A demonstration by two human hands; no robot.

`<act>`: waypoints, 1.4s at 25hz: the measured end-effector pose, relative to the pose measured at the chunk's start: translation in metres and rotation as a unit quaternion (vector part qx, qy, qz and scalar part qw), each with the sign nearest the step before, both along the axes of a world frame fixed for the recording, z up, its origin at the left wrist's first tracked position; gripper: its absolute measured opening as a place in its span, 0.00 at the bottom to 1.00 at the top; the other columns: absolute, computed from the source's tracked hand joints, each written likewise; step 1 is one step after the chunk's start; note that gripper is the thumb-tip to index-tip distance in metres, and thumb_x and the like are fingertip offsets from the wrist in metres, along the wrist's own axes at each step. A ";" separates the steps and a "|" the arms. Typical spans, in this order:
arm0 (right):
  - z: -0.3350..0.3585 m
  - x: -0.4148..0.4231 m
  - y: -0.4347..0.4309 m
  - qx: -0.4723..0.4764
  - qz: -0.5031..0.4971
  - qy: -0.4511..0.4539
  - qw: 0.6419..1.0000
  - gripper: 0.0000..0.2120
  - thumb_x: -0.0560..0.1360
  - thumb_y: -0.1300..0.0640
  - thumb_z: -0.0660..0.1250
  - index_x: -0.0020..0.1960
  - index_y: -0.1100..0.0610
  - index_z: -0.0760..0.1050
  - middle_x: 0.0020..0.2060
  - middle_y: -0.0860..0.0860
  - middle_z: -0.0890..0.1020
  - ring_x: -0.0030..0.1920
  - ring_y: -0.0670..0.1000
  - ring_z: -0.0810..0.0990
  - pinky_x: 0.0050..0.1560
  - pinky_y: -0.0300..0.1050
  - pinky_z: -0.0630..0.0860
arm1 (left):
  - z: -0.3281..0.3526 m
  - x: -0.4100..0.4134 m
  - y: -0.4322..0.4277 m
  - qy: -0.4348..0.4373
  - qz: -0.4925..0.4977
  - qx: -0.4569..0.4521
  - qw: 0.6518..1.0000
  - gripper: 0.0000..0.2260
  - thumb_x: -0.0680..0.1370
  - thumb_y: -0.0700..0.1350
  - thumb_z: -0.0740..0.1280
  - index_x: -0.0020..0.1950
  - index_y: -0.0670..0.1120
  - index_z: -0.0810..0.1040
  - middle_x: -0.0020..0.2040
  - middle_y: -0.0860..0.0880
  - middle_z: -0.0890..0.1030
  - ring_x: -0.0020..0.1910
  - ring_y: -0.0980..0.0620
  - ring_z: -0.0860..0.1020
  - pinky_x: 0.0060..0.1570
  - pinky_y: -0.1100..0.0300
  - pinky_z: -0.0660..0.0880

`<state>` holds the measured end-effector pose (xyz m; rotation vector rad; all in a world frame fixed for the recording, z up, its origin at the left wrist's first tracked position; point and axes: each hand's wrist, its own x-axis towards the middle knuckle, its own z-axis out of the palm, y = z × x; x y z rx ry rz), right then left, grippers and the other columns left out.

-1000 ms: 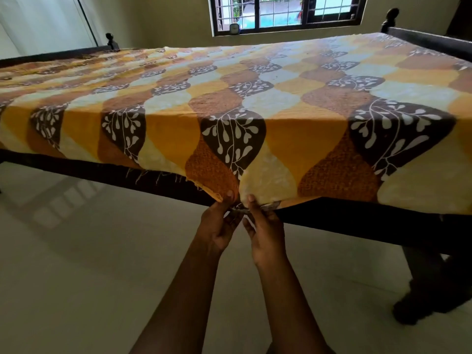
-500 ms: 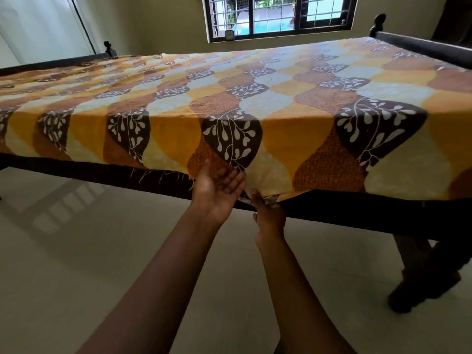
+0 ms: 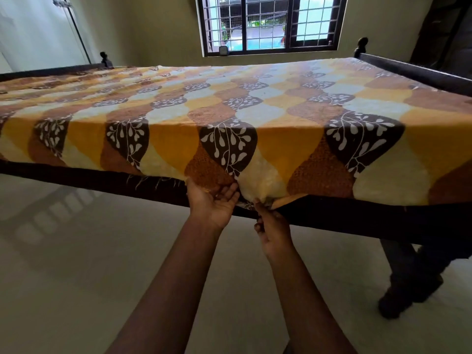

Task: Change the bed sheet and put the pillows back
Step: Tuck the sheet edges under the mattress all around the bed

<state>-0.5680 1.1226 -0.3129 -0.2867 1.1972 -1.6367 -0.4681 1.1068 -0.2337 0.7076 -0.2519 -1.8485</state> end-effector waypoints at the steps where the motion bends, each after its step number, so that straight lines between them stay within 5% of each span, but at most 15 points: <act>1: 0.002 -0.001 0.001 -0.009 -0.006 -0.032 0.999 0.05 0.73 0.62 0.69 0.40 0.55 0.74 0.31 0.50 0.72 0.31 0.44 0.69 0.26 0.33 0.67 | -0.003 0.001 0.001 0.000 -0.001 -0.003 1.000 0.36 0.76 0.65 0.52 0.70 0.36 0.62 0.67 0.36 0.69 0.66 0.41 0.69 0.68 0.50 0.63; 4: 0.010 -0.004 0.011 -0.073 -0.011 -0.175 0.982 0.02 0.75 0.62 0.65 0.45 0.59 0.76 0.38 0.53 0.79 0.39 0.46 0.78 0.34 0.34 0.77 | -0.009 0.005 -0.001 0.014 -0.014 -0.010 1.000 0.40 0.75 0.68 0.51 0.70 0.34 0.62 0.67 0.35 0.69 0.67 0.40 0.68 0.68 0.49 0.62; 8: 0.016 0.001 0.026 -0.204 0.014 -0.312 0.928 0.16 0.72 0.57 0.64 0.55 0.66 0.75 0.52 0.61 0.82 0.52 0.55 0.82 0.51 0.46 0.79 | -0.014 0.007 -0.001 0.062 -0.018 -0.021 0.998 0.42 0.73 0.70 0.52 0.69 0.34 0.63 0.66 0.34 0.69 0.66 0.38 0.69 0.64 0.47 0.66; 11: 0.014 0.008 0.024 -0.302 0.040 -0.339 0.890 0.39 0.52 0.56 0.78 0.60 0.68 0.73 0.58 0.64 0.78 0.58 0.58 0.79 0.57 0.56 0.75 | -0.018 0.011 -0.003 0.088 -0.032 -0.033 0.995 0.42 0.73 0.71 0.51 0.67 0.34 0.66 0.65 0.34 0.71 0.64 0.38 0.71 0.62 0.47 0.67; 14: 0.012 0.004 0.022 -0.327 0.039 -0.314 0.890 0.46 0.47 0.54 0.81 0.63 0.66 0.72 0.60 0.63 0.78 0.60 0.57 0.78 0.60 0.55 0.74 | -0.019 0.012 -0.006 0.087 -0.043 -0.046 0.994 0.42 0.72 0.71 0.51 0.66 0.35 0.67 0.64 0.35 0.72 0.64 0.39 0.71 0.62 0.47 0.68; 16: 0.021 0.000 0.021 -0.323 0.018 -0.296 0.899 0.41 0.51 0.53 0.79 0.61 0.64 0.73 0.60 0.61 0.78 0.62 0.56 0.77 0.64 0.53 0.72 | -0.019 0.012 -0.007 0.090 -0.043 -0.050 0.994 0.41 0.73 0.70 0.51 0.66 0.36 0.68 0.64 0.35 0.73 0.63 0.40 0.72 0.63 0.47 0.68; 21: 0.055 0.000 0.004 -0.243 -0.040 -0.292 0.924 0.15 0.75 0.55 0.55 0.56 0.62 0.72 0.57 0.59 0.75 0.64 0.57 0.72 0.67 0.51 0.66 | -0.023 0.009 -0.010 0.085 -0.037 -0.056 0.994 0.37 0.73 0.69 0.51 0.67 0.39 0.69 0.63 0.38 0.74 0.63 0.43 0.72 0.64 0.46 0.68; 25: 0.044 -0.003 0.037 -0.135 -0.111 -0.172 0.970 0.14 0.80 0.58 0.56 0.61 0.63 0.72 0.57 0.59 0.78 0.56 0.53 0.79 0.54 0.43 0.76 | -0.031 0.006 -0.009 0.077 -0.031 -0.051 0.995 0.36 0.74 0.67 0.51 0.66 0.39 0.70 0.63 0.39 0.75 0.63 0.42 0.72 0.64 0.47 0.67; 29: 0.046 -0.009 0.052 -0.218 -0.141 -0.222 0.940 0.18 0.81 0.55 0.51 0.67 0.61 0.67 0.62 0.56 0.74 0.62 0.52 0.75 0.61 0.46 0.72 | -0.035 0.004 -0.009 0.109 -0.018 -0.047 0.993 0.35 0.74 0.67 0.53 0.65 0.38 0.70 0.63 0.38 0.74 0.64 0.41 0.72 0.65 0.47 0.67; 35: 0.062 -0.010 0.023 -0.234 -0.141 -0.275 0.922 0.18 0.81 0.49 0.51 0.61 0.59 0.70 0.58 0.56 0.75 0.64 0.55 0.72 0.69 0.50 0.65 | -0.034 0.000 -0.002 0.071 -0.004 -0.057 0.996 0.29 0.77 0.63 0.53 0.65 0.41 0.70 0.62 0.41 0.75 0.62 0.44 0.73 0.64 0.47 0.68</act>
